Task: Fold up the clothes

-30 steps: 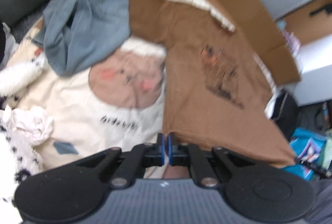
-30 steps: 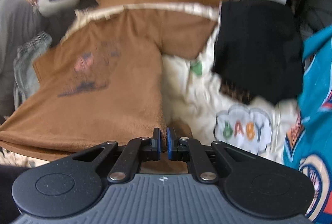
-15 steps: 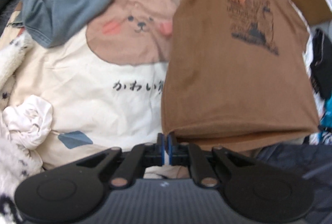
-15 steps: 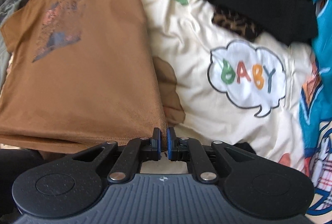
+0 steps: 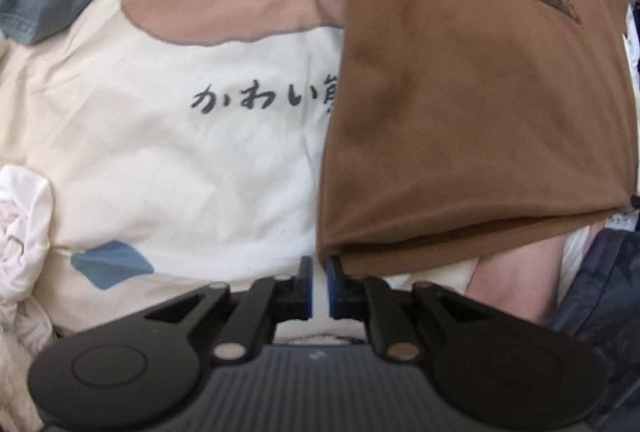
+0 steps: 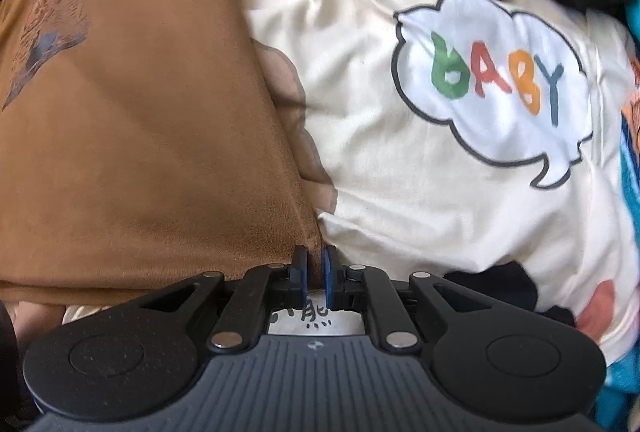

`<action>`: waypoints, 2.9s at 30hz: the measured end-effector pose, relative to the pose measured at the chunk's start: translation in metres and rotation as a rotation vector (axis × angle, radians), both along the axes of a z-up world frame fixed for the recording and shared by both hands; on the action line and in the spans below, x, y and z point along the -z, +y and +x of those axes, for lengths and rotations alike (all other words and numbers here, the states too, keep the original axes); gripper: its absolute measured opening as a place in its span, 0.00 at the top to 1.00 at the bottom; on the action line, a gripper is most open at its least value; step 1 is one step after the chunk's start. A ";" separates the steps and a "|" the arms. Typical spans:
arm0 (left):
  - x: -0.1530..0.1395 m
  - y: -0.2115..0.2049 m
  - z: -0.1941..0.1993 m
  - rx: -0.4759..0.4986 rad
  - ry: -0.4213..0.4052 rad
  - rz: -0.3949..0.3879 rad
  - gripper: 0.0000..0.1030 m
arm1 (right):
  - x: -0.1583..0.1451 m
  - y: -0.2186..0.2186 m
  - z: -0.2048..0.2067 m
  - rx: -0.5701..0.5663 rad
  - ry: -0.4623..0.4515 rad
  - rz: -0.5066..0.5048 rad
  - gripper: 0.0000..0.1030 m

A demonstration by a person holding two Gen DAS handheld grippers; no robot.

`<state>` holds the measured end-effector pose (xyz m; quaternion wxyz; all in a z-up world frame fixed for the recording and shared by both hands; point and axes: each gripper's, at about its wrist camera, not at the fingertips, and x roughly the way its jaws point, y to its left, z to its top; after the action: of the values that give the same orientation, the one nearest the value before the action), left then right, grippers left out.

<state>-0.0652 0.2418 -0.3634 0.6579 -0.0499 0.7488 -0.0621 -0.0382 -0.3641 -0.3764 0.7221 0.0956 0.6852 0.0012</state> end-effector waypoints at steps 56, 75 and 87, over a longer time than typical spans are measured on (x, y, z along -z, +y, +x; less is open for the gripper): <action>-0.046 -0.016 -0.003 0.172 -0.049 -0.073 0.86 | -0.028 -0.007 -0.050 0.172 -0.113 0.042 0.93; -0.005 -0.050 -0.011 0.129 -0.013 -0.085 0.98 | -0.014 0.000 -0.039 0.172 -0.153 0.081 0.78; -0.033 -0.047 -0.014 0.275 0.043 -0.133 0.99 | -0.009 0.000 -0.042 0.197 -0.141 0.112 0.78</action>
<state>-0.0795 0.1944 -0.3309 0.6221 0.0084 0.7568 -0.2004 -0.0799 -0.3645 -0.3676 0.7586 0.2023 0.6189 -0.0246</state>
